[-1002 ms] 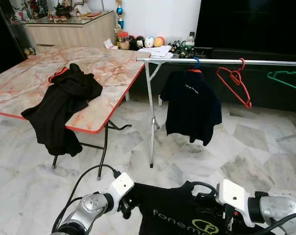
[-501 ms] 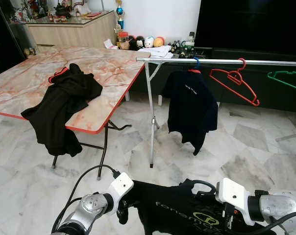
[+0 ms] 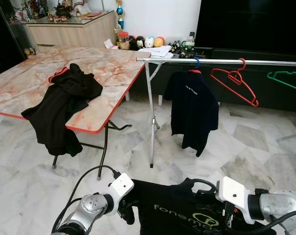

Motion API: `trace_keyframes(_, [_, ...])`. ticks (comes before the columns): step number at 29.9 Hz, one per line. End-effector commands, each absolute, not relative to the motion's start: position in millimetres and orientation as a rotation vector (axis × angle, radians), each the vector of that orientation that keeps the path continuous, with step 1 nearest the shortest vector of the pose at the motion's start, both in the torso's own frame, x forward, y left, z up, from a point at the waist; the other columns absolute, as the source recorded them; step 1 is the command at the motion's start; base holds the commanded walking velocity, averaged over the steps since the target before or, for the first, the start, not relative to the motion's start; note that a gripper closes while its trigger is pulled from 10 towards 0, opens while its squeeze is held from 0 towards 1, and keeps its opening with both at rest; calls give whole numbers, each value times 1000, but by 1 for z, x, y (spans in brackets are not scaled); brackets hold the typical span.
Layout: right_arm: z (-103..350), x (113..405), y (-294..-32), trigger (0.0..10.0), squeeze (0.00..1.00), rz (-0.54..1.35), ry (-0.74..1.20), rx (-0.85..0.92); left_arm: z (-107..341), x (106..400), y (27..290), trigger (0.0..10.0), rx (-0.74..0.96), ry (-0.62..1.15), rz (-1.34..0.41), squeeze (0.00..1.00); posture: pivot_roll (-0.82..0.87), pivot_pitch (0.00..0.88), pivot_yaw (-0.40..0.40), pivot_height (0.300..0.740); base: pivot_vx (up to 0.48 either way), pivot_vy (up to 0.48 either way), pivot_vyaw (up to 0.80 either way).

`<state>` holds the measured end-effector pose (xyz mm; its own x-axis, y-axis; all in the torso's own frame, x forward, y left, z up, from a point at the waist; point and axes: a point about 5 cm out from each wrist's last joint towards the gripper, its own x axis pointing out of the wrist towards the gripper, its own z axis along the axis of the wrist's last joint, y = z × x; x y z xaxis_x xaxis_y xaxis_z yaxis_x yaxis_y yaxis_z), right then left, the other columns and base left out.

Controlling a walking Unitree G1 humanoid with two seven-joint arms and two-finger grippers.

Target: Hang hanger

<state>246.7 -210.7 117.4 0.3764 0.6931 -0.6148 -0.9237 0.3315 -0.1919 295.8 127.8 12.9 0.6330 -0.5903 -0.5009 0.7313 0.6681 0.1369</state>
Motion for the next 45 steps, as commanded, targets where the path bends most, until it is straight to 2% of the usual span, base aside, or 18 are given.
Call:
trace_keyframes(1, [127,251,-212,10000,0,1098,431,-586,16,299,130,0,360,430,-782,0,-102,0,68,740,0,0,0])
trace_keyframes(23, [121,254,-216,10000,0,1053,459,-619,14,298,134,0,408,443,-766,0,-97,1,66,740,0,0,0])
trace_keyframes(28, [105,255,-234,10000,0,960,600,-728,18,307,148,0,479,444,-632,0,-96,3,64,740,0,0,0])
trace_keyframes(37, [69,243,-258,10000,0,826,833,-801,23,315,163,0,514,438,-454,0,-95,5,64,740,0,0,0])
trace_keyframes(43, [41,224,-278,10000,0,771,1037,-884,34,326,178,0,492,382,-243,0,-94,8,64,740,0,0,0])
trace_keyframes(45, [38,229,-281,10000,0,686,1023,-875,38,328,179,0,458,356,-216,0,-97,8,62,740,0,0,0])
